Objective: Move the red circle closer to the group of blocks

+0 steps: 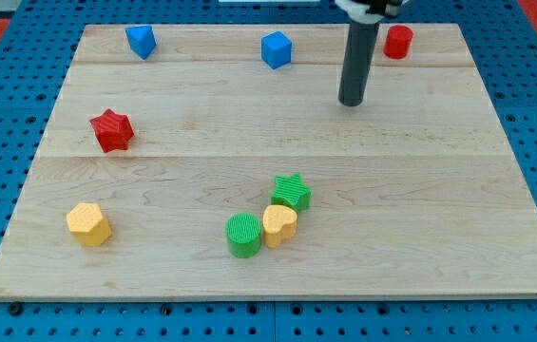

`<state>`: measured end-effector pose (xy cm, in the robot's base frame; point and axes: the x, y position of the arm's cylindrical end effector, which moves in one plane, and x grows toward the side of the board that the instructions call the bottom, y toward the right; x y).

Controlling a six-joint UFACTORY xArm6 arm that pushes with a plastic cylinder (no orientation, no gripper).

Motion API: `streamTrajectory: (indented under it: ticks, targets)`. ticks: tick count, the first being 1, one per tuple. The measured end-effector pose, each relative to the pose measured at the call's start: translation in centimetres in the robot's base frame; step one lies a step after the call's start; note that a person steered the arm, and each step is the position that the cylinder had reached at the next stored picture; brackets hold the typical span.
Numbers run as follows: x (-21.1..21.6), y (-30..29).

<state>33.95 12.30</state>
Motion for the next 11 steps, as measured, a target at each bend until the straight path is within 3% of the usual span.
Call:
streamTrajectory:
  ticks: [2,3,4,5,6,7,9,10,11]
  targets:
    - [-7.5,18.0]
    - [-13.1,16.9]
    - [-13.0,6.8]
    - [-8.8,-1.2]
    - [-5.6,-1.4]
    - [-1.6,2.2]
    - [10.6,-2.2]
    - [11.2,2.7]
    - [14.1,0.0]
